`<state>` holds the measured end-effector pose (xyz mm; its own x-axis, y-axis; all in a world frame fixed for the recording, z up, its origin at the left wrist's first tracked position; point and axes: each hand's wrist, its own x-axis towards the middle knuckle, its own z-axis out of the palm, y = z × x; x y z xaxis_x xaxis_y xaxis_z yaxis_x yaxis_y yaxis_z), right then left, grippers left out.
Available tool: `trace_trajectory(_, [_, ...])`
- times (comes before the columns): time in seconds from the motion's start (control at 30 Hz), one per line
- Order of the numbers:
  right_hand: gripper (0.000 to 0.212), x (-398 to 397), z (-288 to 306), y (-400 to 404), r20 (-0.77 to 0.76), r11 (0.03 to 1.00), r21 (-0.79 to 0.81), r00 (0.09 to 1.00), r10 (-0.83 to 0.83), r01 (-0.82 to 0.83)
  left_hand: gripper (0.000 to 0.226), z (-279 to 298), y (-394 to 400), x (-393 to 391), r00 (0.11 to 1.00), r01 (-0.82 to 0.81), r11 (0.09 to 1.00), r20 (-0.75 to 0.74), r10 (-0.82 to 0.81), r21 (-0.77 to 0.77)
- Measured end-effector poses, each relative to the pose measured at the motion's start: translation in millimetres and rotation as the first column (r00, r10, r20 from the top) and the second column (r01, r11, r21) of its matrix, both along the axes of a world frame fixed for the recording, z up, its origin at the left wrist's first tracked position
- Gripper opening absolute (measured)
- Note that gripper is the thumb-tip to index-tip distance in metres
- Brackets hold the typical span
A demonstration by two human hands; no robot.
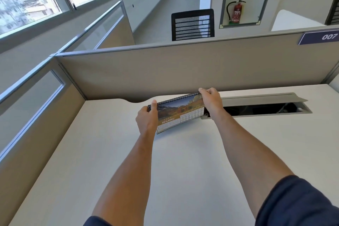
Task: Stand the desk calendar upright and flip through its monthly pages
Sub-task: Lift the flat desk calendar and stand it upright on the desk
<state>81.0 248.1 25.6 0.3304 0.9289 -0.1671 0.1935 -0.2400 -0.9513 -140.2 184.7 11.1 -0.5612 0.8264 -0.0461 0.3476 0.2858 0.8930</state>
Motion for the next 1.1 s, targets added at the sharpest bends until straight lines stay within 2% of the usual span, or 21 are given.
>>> trace_trajectory(0.3, [0.036, 0, -20, 2, 0.119, 0.994, 0.089, 0.992, 0.049, -0.060, 0.066, -3, 18, 0, 1.000, -0.018, 0.998, 0.006, 0.019, -0.059])
trace_trajectory(0.47, [0.029, 0, -32, -9, 0.238, 0.984, 0.168, 0.971, 0.015, -0.056, 0.059, 0, 21, -4, 0.997, -0.048, 0.997, -0.061, 0.044, -0.056])
trace_trajectory(0.6, [0.046, -4, -37, -25, 0.237, 0.985, 0.170, 0.971, -0.030, -0.012, 0.056, 0, 16, -7, 0.989, -0.064, 0.997, -0.137, 0.058, -0.035])
trace_trajectory(0.67, [0.061, -7, -33, -28, 0.241, 0.994, 0.103, 0.969, -0.053, 0.028, 0.054, -1, 13, -8, 0.991, -0.054, 0.998, -0.126, 0.049, -0.033])
trace_trajectory(0.73, [0.066, -11, -31, -28, 0.258, 0.998, 0.040, 0.964, -0.063, 0.055, 0.055, -3, 10, -10, 0.994, -0.044, 0.998, -0.097, 0.040, -0.034])
trace_trajectory(0.87, [0.061, -19, -33, -32, 0.203, 0.996, 0.021, 0.976, -0.085, 0.082, 0.062, -8, 4, -10, 0.999, -0.031, 0.999, -0.036, 0.030, -0.036])
trace_trajectory(1.0, [0.057, -24, -40, -42, 0.084, 0.967, 0.110, 0.968, -0.238, 0.228, 0.062, -15, 1, -8, 1.000, -0.022, 0.998, -0.004, 0.022, -0.061])
trace_trajectory(1.1, [0.051, -22, -51, -51, 0.012, 0.950, 0.107, 0.955, -0.296, 0.293, 0.065, -24, -5, -9, 1.000, -0.014, 0.998, -0.010, 0.013, -0.056])
